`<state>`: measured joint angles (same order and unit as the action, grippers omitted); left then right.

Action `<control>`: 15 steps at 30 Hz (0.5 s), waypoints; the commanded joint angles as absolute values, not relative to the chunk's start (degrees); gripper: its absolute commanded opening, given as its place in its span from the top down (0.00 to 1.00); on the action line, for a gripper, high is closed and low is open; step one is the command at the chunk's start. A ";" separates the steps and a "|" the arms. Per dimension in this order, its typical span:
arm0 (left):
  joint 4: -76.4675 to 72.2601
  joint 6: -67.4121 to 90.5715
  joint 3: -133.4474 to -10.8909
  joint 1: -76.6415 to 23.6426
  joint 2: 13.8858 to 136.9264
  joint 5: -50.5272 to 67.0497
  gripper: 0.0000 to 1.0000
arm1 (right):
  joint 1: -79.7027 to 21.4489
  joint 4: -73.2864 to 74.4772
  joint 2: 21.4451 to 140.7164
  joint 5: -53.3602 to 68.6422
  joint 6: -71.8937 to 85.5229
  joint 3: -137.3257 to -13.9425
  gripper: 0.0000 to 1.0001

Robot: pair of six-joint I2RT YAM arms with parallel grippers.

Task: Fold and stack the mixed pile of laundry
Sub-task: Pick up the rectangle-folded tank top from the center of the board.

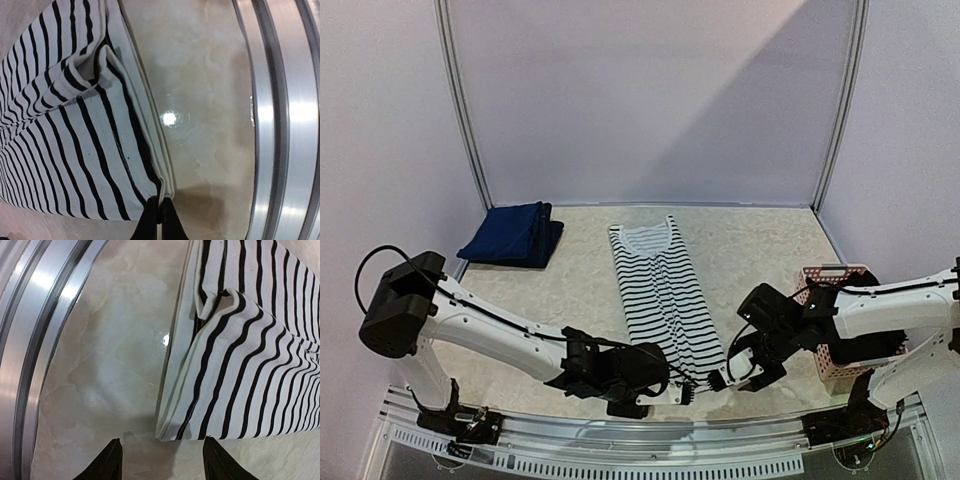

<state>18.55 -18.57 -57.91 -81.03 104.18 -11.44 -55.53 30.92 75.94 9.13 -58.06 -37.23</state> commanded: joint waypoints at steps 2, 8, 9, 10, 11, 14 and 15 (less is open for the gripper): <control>16.95 -17.22 -55.96 -81.66 102.55 -11.65 1.00 | -58.24 28.56 80.04 7.94 -58.96 -38.67 0.45; 16.15 -16.64 -54.38 -81.65 101.42 -12.31 1.00 | -58.34 26.44 82.92 5.59 -58.51 -38.12 0.53; 16.17 -16.64 -54.26 -81.65 101.35 -12.38 1.00 | -58.28 26.35 83.31 5.54 -58.31 -38.40 0.56; 16.13 -16.67 -54.23 -81.65 101.41 -12.39 1.00 | -58.29 26.03 83.88 5.35 -58.15 -38.59 0.58; 16.17 -16.67 -54.16 -81.65 101.42 -12.47 1.00 | -58.29 25.98 84.23 5.28 -57.78 -38.85 0.62; 16.22 -16.70 -54.16 -81.65 101.30 -12.70 1.00 | -58.35 26.81 85.88 5.12 -57.51 -39.87 0.82; 16.28 -16.64 -54.14 -81.65 101.15 -12.80 1.00 | -58.37 27.38 86.23 5.29 -57.32 -40.35 0.89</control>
